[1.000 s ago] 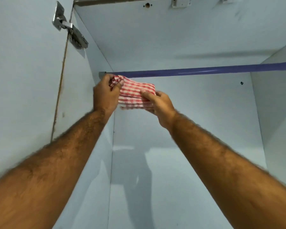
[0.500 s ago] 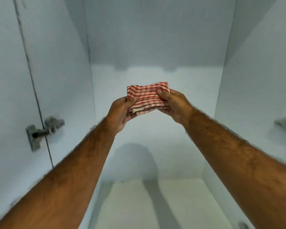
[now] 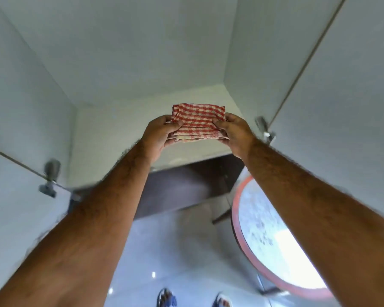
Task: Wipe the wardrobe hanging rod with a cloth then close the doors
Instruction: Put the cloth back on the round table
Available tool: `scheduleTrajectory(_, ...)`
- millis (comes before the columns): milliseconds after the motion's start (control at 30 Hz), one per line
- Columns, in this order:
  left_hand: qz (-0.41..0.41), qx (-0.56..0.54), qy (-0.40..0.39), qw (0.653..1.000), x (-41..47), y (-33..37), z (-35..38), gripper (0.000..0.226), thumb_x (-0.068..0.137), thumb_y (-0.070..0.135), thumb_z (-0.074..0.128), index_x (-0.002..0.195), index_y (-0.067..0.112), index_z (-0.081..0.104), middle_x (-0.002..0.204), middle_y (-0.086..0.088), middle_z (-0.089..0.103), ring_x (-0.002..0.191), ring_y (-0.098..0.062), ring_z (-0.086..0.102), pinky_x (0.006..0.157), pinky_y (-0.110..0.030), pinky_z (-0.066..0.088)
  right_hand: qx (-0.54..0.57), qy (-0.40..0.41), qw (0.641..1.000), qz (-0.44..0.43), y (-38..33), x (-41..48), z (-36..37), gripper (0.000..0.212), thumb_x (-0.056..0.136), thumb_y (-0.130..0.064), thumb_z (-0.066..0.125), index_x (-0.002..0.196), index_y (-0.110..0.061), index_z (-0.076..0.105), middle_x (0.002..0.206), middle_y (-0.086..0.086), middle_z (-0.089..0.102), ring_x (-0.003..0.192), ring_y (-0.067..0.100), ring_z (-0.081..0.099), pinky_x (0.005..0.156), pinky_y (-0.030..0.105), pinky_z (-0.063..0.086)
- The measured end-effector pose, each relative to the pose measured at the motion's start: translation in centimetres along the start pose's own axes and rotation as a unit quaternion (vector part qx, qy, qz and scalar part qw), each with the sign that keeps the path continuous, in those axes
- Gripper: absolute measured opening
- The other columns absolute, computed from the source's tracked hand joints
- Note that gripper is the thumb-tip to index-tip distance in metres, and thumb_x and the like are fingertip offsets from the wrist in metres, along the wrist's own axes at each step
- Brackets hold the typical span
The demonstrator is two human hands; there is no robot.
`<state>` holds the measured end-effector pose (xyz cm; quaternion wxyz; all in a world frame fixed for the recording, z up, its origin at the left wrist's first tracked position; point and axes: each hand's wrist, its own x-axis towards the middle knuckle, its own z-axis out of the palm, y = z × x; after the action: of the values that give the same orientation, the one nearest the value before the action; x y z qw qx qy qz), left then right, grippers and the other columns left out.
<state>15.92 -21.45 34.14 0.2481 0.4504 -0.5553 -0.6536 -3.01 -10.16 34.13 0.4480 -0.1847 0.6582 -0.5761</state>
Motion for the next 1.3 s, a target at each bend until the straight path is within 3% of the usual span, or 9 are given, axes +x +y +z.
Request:
scheduleTrajectory(133,-0.069,0.008,-0.022,0.997,-0.5,-9.9,5.6,0.011,0.097,0.02,0.071,0.108,0.019,0.07,0.105,-0.002,0.078,0.094,-0.016,0.076,0.071,-0.024,0.063,-0.004,0.029,0.998,0.055,9.1,-0.3,-5.8,0.018,0.103,-0.005,0.061,0.097,-0.018,0.071,0.078,-0.008,0.079,0.07,0.007,0.075,0.073,0.029,0.058)
scheduleTrajectory(300,-0.143,0.037,-0.049,0.988,-1.5,-22.4,12.5,0.01,0.1,0.023,0.067,0.109,0.019,0.07,0.099,0.003,0.08,0.091,-0.014,0.077,0.069,-0.025,0.065,-0.061,0.03,0.993,0.1,21.3,-2.5,-12.6,0.017,0.11,-0.016,0.051,0.119,-0.011,0.065,0.12,0.013,0.072,0.106,0.027,0.072,0.096,0.042,0.061)
scheduleTrajectory(400,-0.185,0.069,-0.078,0.977,-1.9,-29.5,17.0,0.016,0.101,0.029,0.067,0.113,0.019,0.069,0.103,-0.002,0.079,0.088,-0.016,0.078,0.066,-0.028,0.066,-0.033,0.061,0.987,0.146,28.7,-2.9,-17.5,0.017,0.109,-0.01,0.051,0.099,-0.012,0.065,0.103,0.012,0.069,0.093,0.023,0.069,0.082,0.033,0.06)
scheduleTrajectory(533,-0.214,0.102,-0.12,0.964,-1.8,-37.0,23.2,0.011,0.099,0.025,0.069,0.108,0.019,0.066,0.094,-0.003,0.072,0.067,-0.013,0.072,0.065,-0.033,0.066,-0.005,0.182,0.964,0.194,37.2,-1.7,-24.0,0.02,0.101,0.004,0.059,0.116,-0.009,0.062,0.092,0.009,0.068,0.077,0.017,0.068,0.075,0.029,0.06)
scheduleTrajectory(733,-0.28,0.117,-0.182,0.936,-1.0,-45.0,31.2,0.034,0.104,0.015,0.061,0.136,0.004,0.058,0.136,-0.018,0.067,0.117,-0.031,0.069,0.098,-0.041,0.059,-0.004,0.261,0.939,0.223,45.9,-2.1,-31.0,0.007,0.098,-0.014,0.07,0.093,-0.01,0.073,0.103,0.018,0.073,0.091,0.027,0.069,0.085,0.041,0.058)
scheduleTrajectory(867,-0.279,0.151,-0.246,0.916,-1.6,-46.7,32.8,0.055,0.102,0.027,0.066,0.15,0.01,0.046,0.148,-0.009,0.061,0.128,-0.022,0.063,0.097,-0.033,0.056,-0.177,0.182,0.952,0.169,47.5,-3.2,-31.4,0.045,0.102,-0.037,0.064,0.135,-0.005,0.064,0.136,0.014,0.069,0.131,0.029,0.063,0.112,0.031,0.05)
scheduleTrajectory(967,-0.227,0.269,-0.248,0.902,-2.2,-45.6,31.8,0.078,0.102,0.041,0.063,0.164,0.011,0.026,0.169,-0.011,0.034,0.154,-0.029,0.036,0.127,-0.043,0.032,-0.496,0.093,0.856,0.115,46.8,-3.9,-30.7,0.085,0.104,-0.049,0.055,0.162,0.003,0.02,0.171,0.024,0.021,0.161,0.035,0.017,0.133,0.037,0.018)
scheduleTrajectory(1033,-0.138,0.373,-0.23,0.888,-2.7,-43.9,30.1,0.079,0.103,0.044,0.059,0.164,0.009,0.023,0.171,-0.011,0.028,0.158,-0.029,0.03,0.129,-0.042,0.028,-0.62,0.037,0.782,0.06,45.1,-4.4,-29.5,0.088,0.106,-0.056,0.042,0.164,0.0,0.009,0.174,0.021,0.005,0.164,0.034,0.002,0.135,0.045,0.009)
scheduleTrajectory(1300,0.071,0.57,-0.149,0.805,-6.8,-32.0,20.4,0.082,0.106,0.06,0.035,0.167,0.01,0.011,0.176,-0.008,0.012,0.163,-0.026,0.011,0.132,-0.046,0.018,-0.718,-0.062,0.683,-0.118,31.9,-7.2,-21.8,0.082,0.107,-0.048,0.044,0.164,0.0,0.012,0.175,0.019,0.006,0.164,0.033,0.004,0.134,0.047,0.013)
